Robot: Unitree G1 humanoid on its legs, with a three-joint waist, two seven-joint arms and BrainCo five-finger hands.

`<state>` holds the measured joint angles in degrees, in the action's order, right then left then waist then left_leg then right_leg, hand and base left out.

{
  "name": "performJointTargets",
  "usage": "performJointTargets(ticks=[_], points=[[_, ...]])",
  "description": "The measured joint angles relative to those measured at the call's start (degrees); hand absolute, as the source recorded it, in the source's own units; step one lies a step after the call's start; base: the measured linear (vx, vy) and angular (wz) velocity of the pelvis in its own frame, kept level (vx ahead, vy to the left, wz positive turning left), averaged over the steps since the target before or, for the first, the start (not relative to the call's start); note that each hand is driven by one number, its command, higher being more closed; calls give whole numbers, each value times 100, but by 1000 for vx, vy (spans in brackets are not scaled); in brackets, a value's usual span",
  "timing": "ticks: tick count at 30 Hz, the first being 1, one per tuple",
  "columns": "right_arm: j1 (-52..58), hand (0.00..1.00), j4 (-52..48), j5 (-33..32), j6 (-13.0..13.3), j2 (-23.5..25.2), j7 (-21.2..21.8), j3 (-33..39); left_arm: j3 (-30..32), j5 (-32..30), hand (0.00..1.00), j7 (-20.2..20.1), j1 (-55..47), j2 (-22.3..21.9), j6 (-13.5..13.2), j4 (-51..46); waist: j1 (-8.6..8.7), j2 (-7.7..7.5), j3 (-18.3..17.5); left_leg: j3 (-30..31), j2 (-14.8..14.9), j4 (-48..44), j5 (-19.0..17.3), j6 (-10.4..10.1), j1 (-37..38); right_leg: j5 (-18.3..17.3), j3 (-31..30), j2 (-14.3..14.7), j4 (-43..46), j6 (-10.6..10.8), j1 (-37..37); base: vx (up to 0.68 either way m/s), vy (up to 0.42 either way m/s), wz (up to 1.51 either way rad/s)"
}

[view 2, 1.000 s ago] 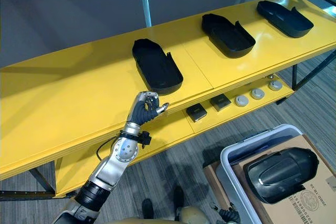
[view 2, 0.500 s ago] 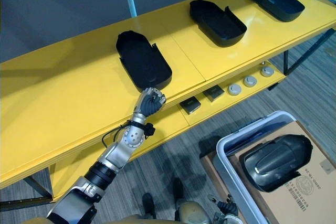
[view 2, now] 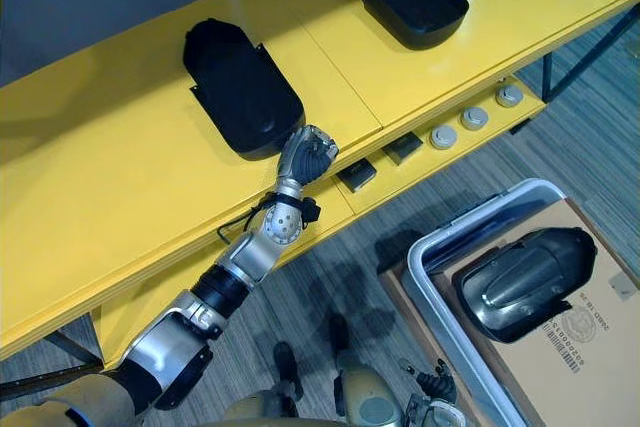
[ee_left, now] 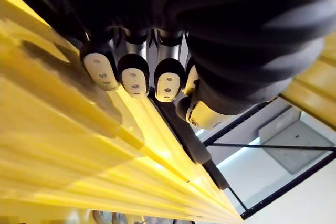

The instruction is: Walk over and take plastic housings, then place them on the shelf

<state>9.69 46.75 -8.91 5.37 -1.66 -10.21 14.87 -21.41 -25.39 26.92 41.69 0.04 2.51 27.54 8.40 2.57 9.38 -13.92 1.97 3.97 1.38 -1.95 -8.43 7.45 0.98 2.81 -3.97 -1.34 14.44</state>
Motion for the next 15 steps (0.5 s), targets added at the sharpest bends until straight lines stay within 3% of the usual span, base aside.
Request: performJointTargets(ticks=[15], points=[[88, 0, -36, -3, 85, 6, -100, -19, 658, 126, 100, 209, 219, -30, 116, 27, -14, -4, 4, -14, -12, 10, 0, 5, -63, 5, -9, -8, 20, -6, 85, -1, 0, 0]])
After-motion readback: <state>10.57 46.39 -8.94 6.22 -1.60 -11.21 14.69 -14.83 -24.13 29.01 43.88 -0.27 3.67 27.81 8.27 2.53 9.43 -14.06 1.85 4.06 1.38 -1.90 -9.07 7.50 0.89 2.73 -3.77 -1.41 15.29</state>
